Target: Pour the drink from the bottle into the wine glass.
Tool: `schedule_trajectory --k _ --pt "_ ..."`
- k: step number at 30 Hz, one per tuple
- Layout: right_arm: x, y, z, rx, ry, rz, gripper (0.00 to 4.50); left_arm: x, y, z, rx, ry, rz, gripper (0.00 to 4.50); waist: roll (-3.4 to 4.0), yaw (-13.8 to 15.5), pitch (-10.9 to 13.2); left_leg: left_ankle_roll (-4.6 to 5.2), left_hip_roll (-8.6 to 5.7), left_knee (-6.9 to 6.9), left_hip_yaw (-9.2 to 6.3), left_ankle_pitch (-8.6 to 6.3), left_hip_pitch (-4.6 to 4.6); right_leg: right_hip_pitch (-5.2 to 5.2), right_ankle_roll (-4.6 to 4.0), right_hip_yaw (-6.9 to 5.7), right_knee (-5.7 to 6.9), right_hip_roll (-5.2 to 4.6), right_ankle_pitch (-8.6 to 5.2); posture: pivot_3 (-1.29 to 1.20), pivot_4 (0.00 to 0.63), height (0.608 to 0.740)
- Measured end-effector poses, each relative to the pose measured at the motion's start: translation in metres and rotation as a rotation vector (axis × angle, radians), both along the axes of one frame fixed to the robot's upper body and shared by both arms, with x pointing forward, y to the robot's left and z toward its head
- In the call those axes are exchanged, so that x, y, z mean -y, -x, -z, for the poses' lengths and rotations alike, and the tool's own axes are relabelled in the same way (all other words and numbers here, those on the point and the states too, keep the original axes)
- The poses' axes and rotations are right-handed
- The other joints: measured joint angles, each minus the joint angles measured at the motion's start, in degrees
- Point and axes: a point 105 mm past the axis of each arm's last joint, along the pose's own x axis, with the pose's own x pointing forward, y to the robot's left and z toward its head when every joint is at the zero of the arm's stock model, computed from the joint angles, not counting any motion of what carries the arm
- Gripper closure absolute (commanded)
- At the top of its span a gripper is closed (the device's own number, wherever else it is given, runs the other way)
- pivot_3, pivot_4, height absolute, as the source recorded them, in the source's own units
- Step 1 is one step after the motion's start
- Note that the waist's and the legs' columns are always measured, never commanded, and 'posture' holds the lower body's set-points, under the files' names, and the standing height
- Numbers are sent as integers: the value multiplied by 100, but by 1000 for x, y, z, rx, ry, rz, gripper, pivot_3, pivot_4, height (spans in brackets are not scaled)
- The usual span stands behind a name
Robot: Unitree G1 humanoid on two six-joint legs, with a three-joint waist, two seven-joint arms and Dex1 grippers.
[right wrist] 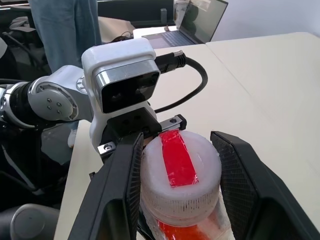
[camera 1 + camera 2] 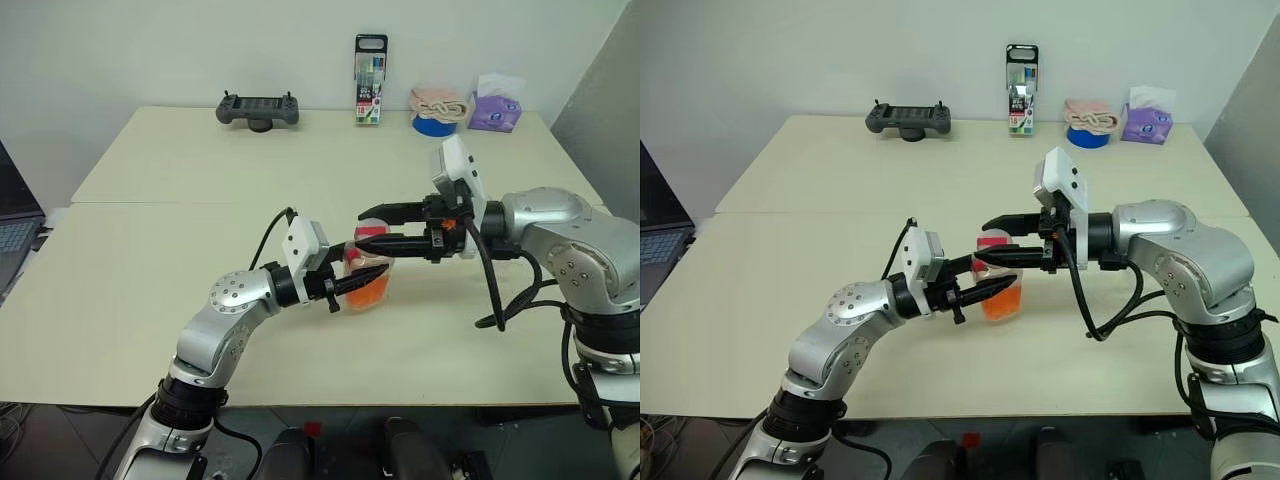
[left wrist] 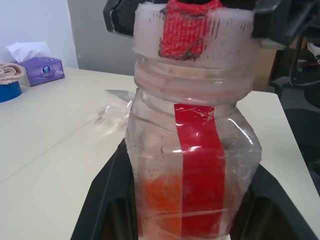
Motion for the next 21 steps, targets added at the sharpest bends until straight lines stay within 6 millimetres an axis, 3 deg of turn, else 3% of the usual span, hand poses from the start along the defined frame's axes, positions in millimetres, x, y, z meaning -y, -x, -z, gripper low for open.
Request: schedule_trajectory --k 3,11,21 --pt "1 1 1 0 5 9 2693 1 0 0 -1 0 3 2827 0 -1 0 0 1 0 0 0 1 0 0 -1 3 1 0 0 150 740" --pt "2 6 -5 23 2 -22 0 0 -5 14 -62 -29 -9 2828 0 -3 0 0 1 0 1 0 2 0 0 -1 2 2 0 0 150 740" --pt "9 7 -14 70 32 -67 0 0 -6 14 -60 -31 -9 2828 0 -4 0 0 2 0 2 0 3 0 0 0 4 2 0 0 150 740"
